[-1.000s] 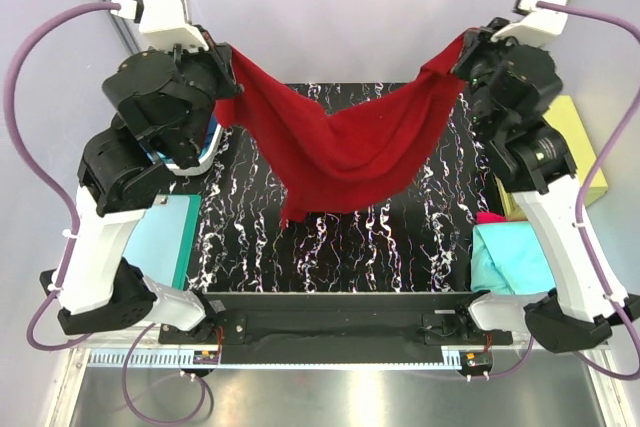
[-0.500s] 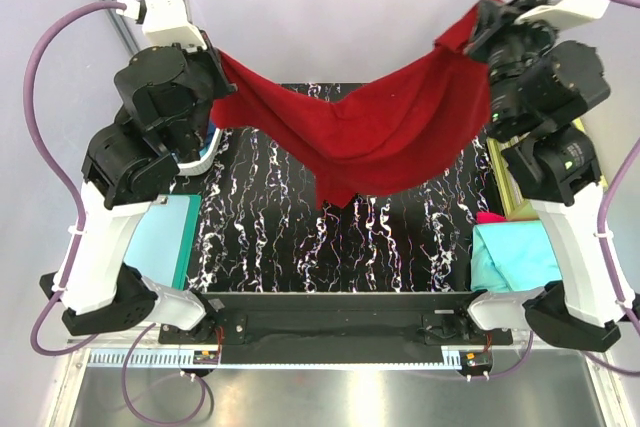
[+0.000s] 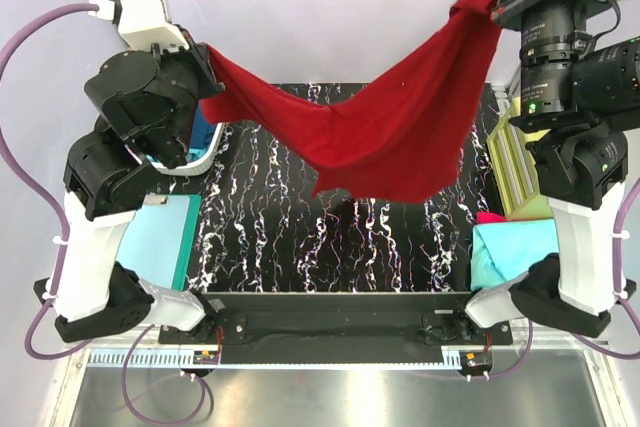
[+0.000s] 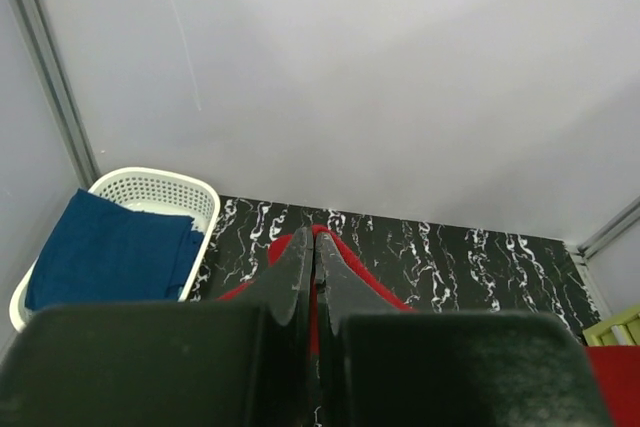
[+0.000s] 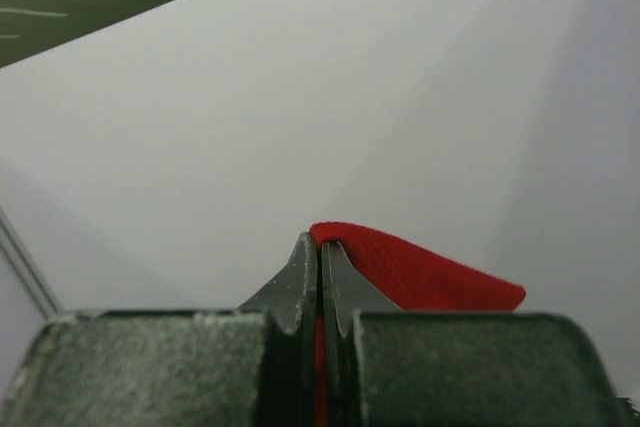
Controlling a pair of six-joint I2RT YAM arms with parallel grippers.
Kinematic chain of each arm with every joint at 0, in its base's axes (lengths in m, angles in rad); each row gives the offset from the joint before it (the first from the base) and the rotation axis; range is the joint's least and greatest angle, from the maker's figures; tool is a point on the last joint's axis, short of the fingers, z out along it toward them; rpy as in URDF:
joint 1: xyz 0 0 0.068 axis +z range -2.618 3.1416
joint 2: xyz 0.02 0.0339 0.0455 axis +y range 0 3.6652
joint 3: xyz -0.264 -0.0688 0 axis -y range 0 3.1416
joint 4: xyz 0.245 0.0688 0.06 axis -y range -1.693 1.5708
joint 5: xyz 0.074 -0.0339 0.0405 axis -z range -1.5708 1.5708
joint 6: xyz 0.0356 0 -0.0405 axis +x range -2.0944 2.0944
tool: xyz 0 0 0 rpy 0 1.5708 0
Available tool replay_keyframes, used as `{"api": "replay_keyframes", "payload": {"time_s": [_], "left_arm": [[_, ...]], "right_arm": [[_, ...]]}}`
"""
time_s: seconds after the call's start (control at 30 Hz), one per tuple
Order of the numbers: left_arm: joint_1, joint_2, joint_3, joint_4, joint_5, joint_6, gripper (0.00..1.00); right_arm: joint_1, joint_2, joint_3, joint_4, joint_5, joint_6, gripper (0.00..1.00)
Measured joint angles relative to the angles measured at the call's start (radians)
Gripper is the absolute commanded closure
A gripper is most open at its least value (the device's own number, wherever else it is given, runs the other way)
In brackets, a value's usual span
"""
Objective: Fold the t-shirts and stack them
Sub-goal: Flatten out the tshirt
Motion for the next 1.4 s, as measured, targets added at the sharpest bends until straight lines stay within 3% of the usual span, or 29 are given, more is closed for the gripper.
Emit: {"api": "replay_keyframes", "payload": {"time_s": [0.2,0.67,0.83,1.1,1.4], "left_arm": [[-0.077,-0.003,0.033,0.039,-0.042,0.061,1.0],[-0.107,-0.044,-0.002,0.178,-0.154,0.203,0.99],[0.034,-0.005,-0.034,0.144,-0.047,0.118,0.98],[0.3,0.134,-0.092,0.029,0.26,-0.082,1.0],[0.438,0.352,-0.07,-0.014,0.455,-0.189,1.0]], "right_arm": [[0.048,0.047,0.107,0.03,-0.031,-0.04,1.0],[0.061,0.046,0.027,0.143,0.012,-0.152,1.0],[0.025,0.077,-0.065,0.154,0.044,-0.156,1.0],[-0.199,0.137,-0.158,0.037,-0.004,0.02,1.0],[-0.303,0.238,-0.215,0.008,-0.092,0.184,1.0]]}}
